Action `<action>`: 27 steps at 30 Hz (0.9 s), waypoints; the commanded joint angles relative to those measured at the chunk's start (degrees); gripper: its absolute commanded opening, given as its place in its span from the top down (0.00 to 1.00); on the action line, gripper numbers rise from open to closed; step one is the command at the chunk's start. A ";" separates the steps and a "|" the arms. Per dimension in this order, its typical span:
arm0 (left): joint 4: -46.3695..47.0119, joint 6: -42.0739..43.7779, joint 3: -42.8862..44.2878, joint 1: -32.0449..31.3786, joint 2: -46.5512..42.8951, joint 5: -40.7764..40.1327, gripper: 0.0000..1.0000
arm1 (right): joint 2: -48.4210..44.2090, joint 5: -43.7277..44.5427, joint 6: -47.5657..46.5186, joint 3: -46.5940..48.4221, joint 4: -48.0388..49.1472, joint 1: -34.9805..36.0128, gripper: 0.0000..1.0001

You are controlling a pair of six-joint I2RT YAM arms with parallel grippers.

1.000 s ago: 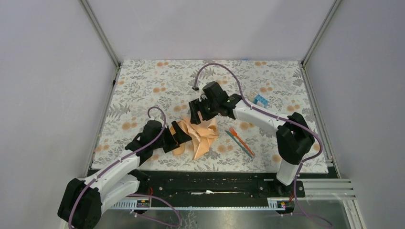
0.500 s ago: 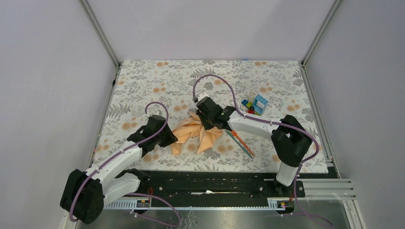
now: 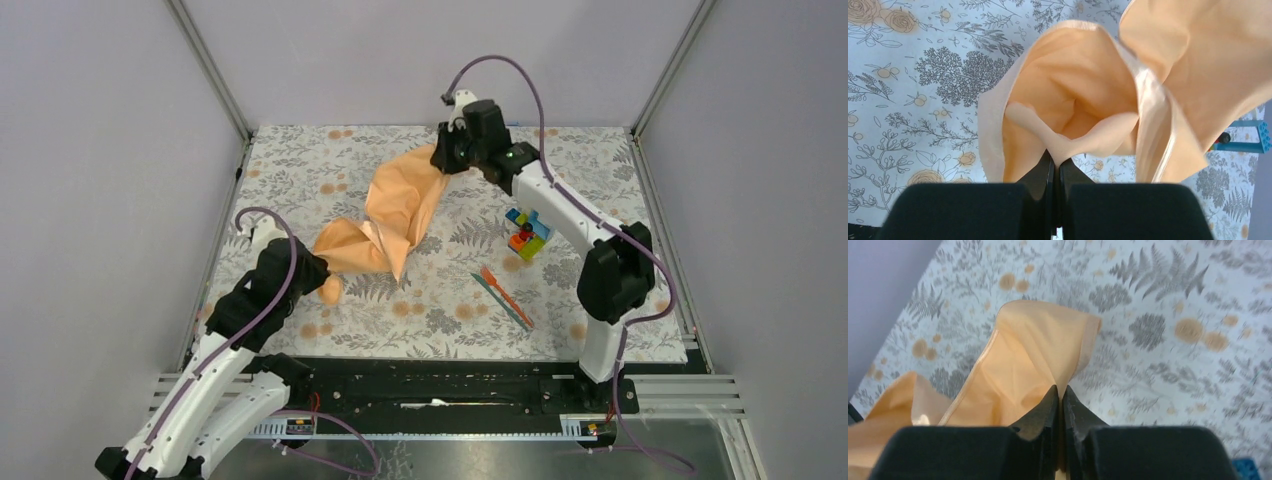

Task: Fold the napkin into a case and place the utensils inside
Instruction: Pick up the crumpled napkin from the center of the board.

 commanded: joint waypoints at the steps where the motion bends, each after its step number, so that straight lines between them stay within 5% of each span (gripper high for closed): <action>1: -1.95 1.33 1.84 -0.09 2.78 4.62 1.00 | 7.91 -7.78 -3.16 11.51 -7.93 -4.73 0.88; 3: -1.80 -0.86 0.73 -0.08 5.24 9.82 1.00 | 12.89 0.51 -4.21 18.77 -13.58 -6.14 0.81; 5: 1.00 -3.05 -3.61 -0.08 6.25 15.23 1.00 | 18.36 11.08 -5.91 26.43 -19.84 -6.50 0.53; 8: 7.23 -4.72 -10.71 -0.11 6.17 21.73 1.00 | 25.41 16.15 -4.56 38.95 -33.75 -6.41 0.34; 10: 11.04 -4.88 -13.59 -0.13 6.23 26.19 1.00 | 23.04 13.70 -1.58 35.86 -35.76 -5.19 0.27; 14: 14.38 -5.11 -16.28 -0.17 6.31 28.98 1.00 | 6.51 7.81 3.63 10.33 -22.96 0.52 0.10; 18: 14.02 -3.57 -16.26 -0.08 7.28 29.18 1.00 | -4.94 -8.34 14.67 -11.20 -11.08 2.15 0.08; 22: 15.40 -2.65 -16.90 -0.17 8.25 30.35 1.00 | -10.29 -11.26 19.37 -27.07 0.81 3.83 0.11; 27: 15.81 -2.37 -16.82 -0.17 8.85 30.77 1.00 | -10.46 -10.90 15.99 -33.52 6.36 4.18 0.21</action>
